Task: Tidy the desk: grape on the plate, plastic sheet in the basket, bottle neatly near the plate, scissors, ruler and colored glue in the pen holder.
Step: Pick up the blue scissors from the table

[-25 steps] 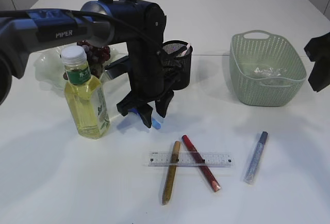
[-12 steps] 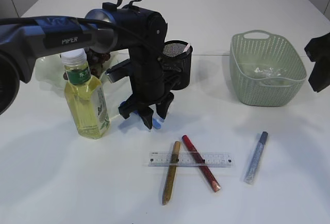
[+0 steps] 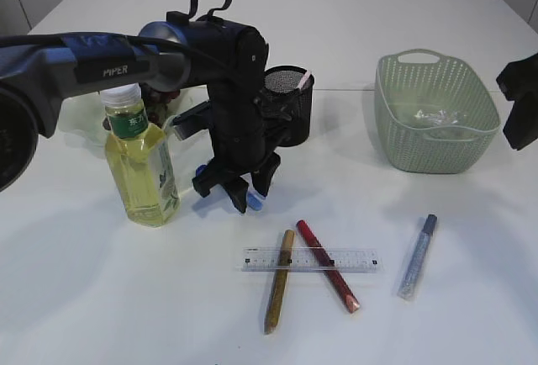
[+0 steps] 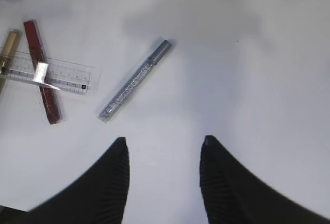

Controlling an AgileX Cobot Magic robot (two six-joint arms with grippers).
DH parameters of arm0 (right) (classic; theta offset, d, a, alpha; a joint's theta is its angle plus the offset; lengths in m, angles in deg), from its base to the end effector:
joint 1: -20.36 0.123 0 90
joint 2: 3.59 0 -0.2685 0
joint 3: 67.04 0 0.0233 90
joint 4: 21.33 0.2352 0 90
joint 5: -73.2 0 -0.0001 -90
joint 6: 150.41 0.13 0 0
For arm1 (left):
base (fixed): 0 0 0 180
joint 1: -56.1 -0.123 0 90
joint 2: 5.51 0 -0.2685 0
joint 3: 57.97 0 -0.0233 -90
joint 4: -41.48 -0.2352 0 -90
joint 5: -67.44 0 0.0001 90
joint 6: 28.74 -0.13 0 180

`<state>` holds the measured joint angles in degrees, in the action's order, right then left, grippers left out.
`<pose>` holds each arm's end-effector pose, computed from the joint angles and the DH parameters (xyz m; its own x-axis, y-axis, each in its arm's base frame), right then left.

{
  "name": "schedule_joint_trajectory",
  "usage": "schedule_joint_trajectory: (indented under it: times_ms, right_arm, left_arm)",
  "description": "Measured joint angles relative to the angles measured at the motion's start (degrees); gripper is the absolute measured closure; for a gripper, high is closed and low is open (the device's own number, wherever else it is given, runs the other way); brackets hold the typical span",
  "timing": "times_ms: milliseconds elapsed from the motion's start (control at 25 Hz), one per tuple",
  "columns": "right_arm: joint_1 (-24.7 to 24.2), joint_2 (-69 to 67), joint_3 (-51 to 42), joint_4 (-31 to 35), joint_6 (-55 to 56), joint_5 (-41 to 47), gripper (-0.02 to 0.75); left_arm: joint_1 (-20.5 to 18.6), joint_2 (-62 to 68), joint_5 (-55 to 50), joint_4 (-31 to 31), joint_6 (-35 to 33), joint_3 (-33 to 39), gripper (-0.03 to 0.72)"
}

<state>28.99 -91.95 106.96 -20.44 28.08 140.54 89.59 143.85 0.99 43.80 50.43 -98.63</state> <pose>0.2660 0.0423 0.2733 -0.9353 -0.1626 -0.3142 -0.1736 0.9848 0.0072 0.3911 -0.2646 0.0771 -0.6887 -0.7247 0.0218 -0.7233 0.6846 -0.0899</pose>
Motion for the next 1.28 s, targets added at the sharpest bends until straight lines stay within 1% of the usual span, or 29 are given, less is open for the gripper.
schedule_joint_trajectory:
  times_ms: [360, 800, 1080, 1280]
  right_arm:
    - [0.0, 0.0, 0.0, 0.0, 0.0, 0.0, 0.374]
    - [0.0, 0.0, 0.0, 0.0, -0.1, 0.0, 0.374]
    - [0.0, 0.0, 0.0, 0.0, -0.3, 0.0, 0.374]
    - [0.0, 0.0, 0.0, 0.0, -0.5, 0.0, 0.374]
  left_arm:
    - [-0.4, 0.1, 2.2, -0.5, 0.3, 0.0, 0.372]
    - [-0.6, 1.1, 2.2, 0.7, 0.3, -0.1, 0.372]
    - [-0.6, 1.5, 0.9, 4.3, 0.3, -0.4, 0.374]
    - [-0.6, 1.6, 0.7, 5.0, 0.3, -0.6, 0.402]
